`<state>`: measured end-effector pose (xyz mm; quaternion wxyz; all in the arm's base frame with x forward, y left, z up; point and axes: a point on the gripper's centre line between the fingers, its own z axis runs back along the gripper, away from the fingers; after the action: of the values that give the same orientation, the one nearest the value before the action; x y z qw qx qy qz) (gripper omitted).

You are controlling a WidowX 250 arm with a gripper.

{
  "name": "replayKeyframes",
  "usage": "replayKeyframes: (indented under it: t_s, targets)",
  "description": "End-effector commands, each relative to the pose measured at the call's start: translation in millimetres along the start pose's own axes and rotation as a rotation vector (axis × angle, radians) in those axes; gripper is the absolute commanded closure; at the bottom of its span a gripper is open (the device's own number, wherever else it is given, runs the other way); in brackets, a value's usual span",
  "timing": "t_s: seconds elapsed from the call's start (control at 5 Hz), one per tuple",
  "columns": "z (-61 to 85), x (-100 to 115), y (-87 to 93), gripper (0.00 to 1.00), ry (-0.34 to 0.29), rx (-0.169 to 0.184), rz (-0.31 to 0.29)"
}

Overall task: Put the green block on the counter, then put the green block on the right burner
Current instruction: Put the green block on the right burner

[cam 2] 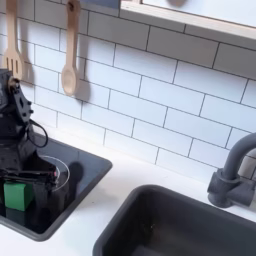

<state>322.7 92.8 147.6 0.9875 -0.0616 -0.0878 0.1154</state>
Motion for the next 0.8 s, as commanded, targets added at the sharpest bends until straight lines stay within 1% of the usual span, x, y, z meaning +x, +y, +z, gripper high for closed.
replayKeyframes:
  t_s: [0.0, 0.2, 0.4, 0.6]
  targets:
    - [68.2, 3.3, -17.6, 0.0, -0.053, -0.1, 0.045]
    - [96.2, 3.1, -20.5, 0.0, -0.111, -0.111, 0.043]
    - [100.7, -19.2, -31.6, 0.0, -0.068, -0.178, 0.009]
    - [97.7, -44.1, -37.5, 0.0, 0.019, -0.172, -0.054]
